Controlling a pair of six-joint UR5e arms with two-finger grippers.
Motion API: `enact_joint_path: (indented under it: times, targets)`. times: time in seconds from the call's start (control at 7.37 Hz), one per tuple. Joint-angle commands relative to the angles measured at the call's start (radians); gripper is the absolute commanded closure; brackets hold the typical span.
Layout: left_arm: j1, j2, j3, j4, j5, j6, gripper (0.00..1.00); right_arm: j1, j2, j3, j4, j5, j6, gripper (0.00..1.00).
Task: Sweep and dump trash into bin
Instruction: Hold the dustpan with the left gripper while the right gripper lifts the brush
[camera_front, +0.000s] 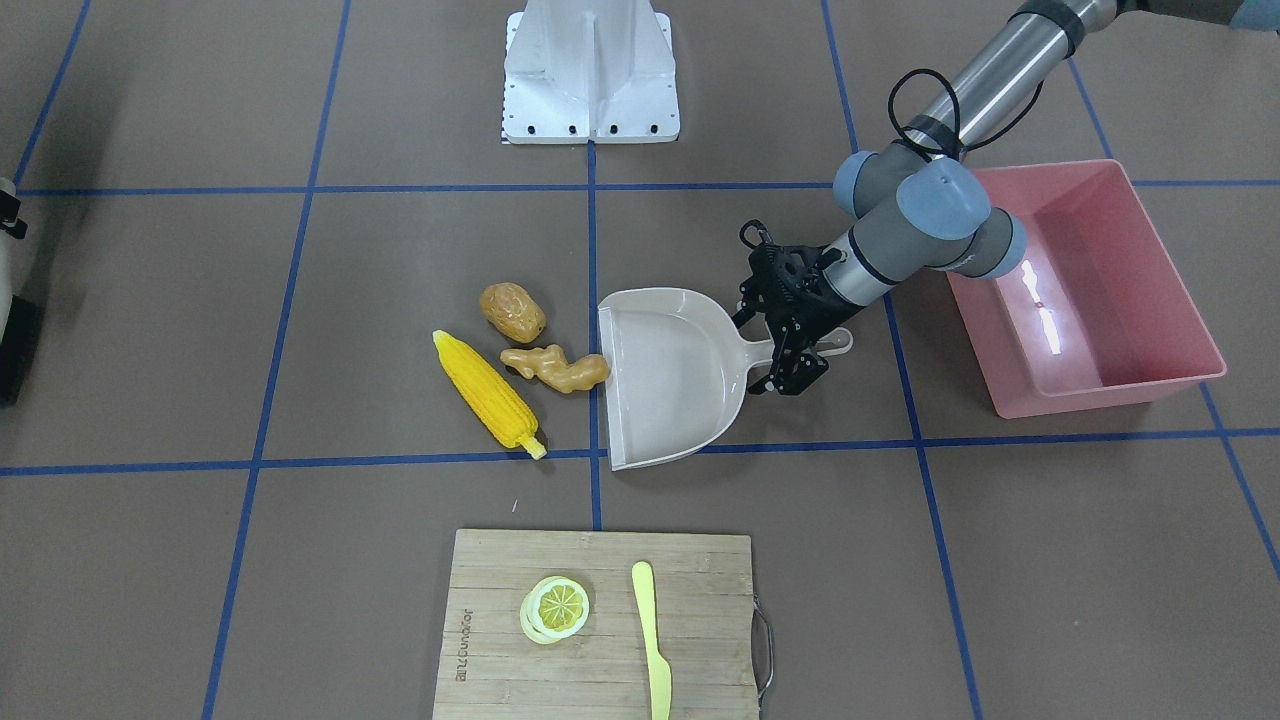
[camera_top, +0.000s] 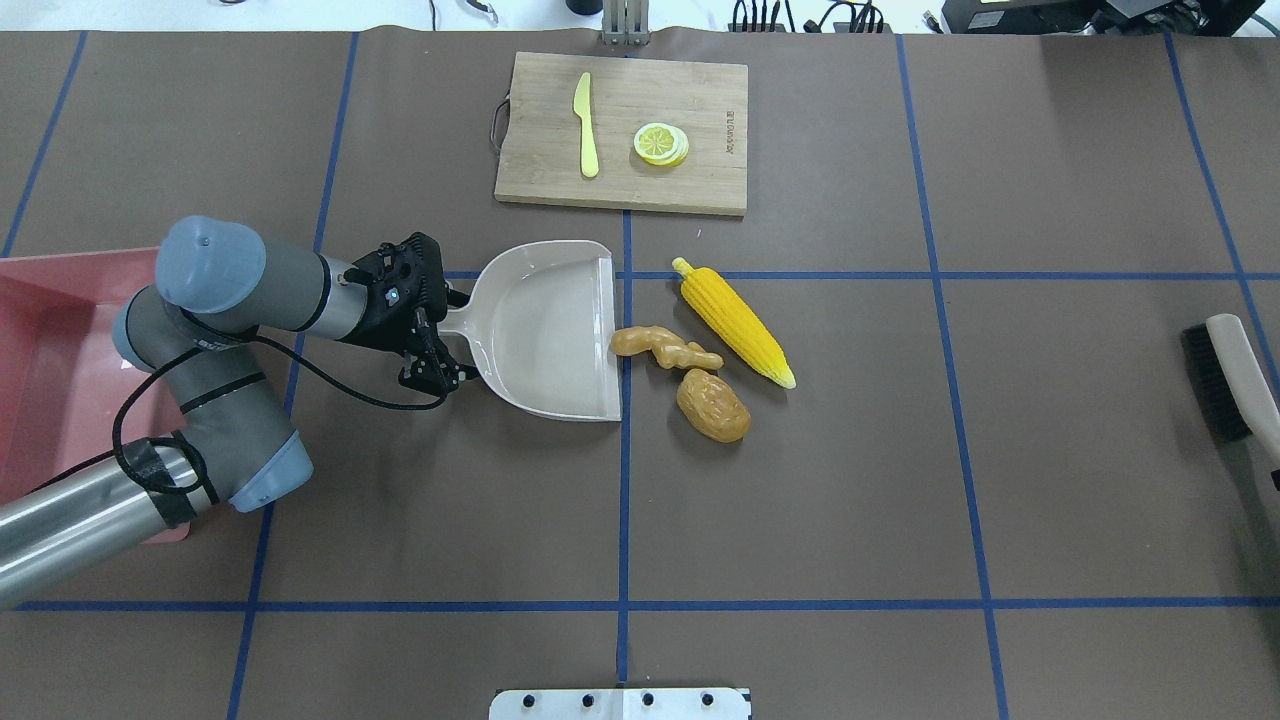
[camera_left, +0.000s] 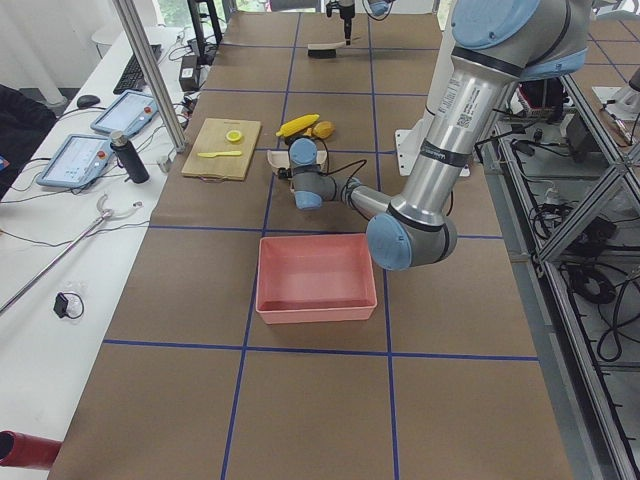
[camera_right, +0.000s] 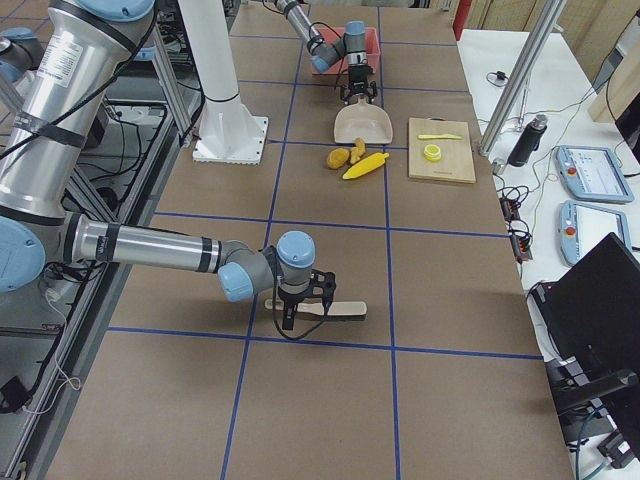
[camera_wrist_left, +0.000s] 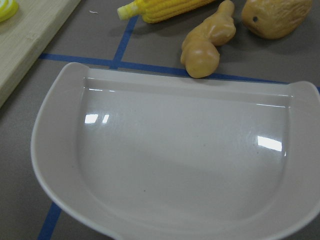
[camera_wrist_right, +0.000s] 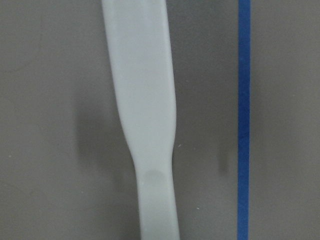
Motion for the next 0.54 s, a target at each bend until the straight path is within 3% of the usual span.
enact_joint_path:
  times: [0.0, 0.14, 0.27, 0.41]
  targets:
    - [0.000, -0.005, 0.001, 0.004, 0.003, -0.001, 0.02, -0.018, 0.005, -0.004, 0.006, 0.007, -0.002, 0.18]
    - [0.000, -0.006, 0.001, 0.008, 0.010, -0.001, 0.02, -0.021, 0.005, -0.004, 0.004, 0.007, -0.005, 0.36]
    - [0.002, -0.011, -0.001, 0.013, 0.030, -0.001, 0.02, -0.024, 0.002, -0.004, 0.004, 0.013, -0.006, 0.46]
    - [0.002, -0.011, -0.002, 0.013, 0.030, -0.003, 0.02, -0.029, -0.001, -0.004, 0.003, 0.033, -0.006, 0.70]
